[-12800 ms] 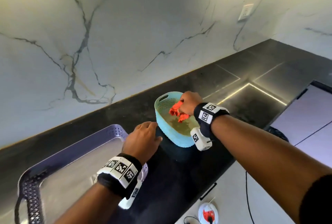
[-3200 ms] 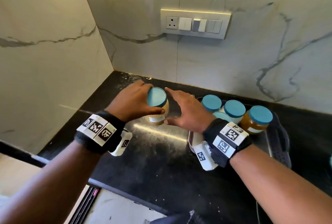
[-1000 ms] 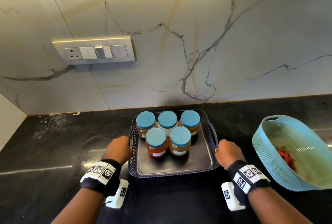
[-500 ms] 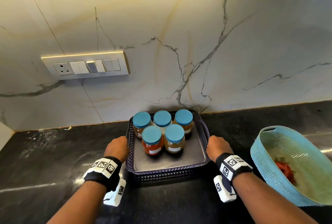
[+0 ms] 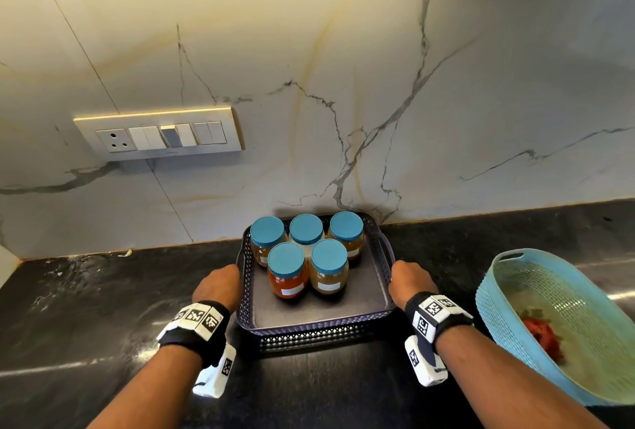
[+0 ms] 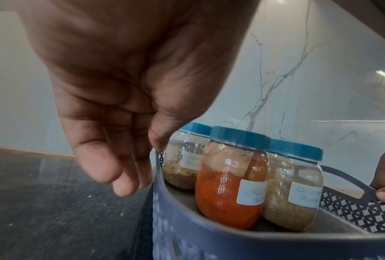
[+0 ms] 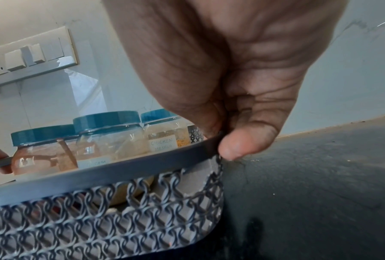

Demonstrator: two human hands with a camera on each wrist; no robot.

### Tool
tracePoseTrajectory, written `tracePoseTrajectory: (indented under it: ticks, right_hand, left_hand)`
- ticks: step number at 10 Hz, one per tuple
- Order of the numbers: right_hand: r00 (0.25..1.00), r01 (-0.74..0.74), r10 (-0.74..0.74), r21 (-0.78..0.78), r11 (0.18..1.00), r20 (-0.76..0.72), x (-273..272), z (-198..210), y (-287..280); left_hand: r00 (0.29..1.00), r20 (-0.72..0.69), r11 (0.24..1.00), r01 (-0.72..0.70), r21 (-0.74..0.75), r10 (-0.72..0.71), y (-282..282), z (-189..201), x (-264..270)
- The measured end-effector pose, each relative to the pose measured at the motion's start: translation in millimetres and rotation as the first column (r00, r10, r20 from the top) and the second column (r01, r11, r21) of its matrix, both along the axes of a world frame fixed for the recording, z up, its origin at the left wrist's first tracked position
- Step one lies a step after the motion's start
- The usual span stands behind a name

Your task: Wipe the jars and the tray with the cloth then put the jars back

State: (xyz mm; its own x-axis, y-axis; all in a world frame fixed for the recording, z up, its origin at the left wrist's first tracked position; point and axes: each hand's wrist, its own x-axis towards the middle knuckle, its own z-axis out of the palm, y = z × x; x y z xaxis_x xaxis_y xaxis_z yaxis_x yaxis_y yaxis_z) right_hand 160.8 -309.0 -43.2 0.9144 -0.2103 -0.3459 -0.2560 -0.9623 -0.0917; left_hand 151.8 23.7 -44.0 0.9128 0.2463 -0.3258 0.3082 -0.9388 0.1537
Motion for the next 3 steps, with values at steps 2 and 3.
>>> tracePoseTrajectory:
  ticks: [2, 3]
  right_hand:
    - [1.000, -0.021, 0.021, 0.023, 1.000, 0.010, 3.1, 0.8, -3.3]
    - [1.000, 0.007, -0.008, 0.042, 0.999, 0.022, -0.8, 1.7, -5.6]
  left_hand:
    - [1.000, 0.016, 0.999, 0.027, -0.017, -0.027, 0.9, -3.8, -0.8]
    - [0.999, 0.047, 1.000, 0.018, 0.007, -0.018, 5.4, -6.8, -7.4]
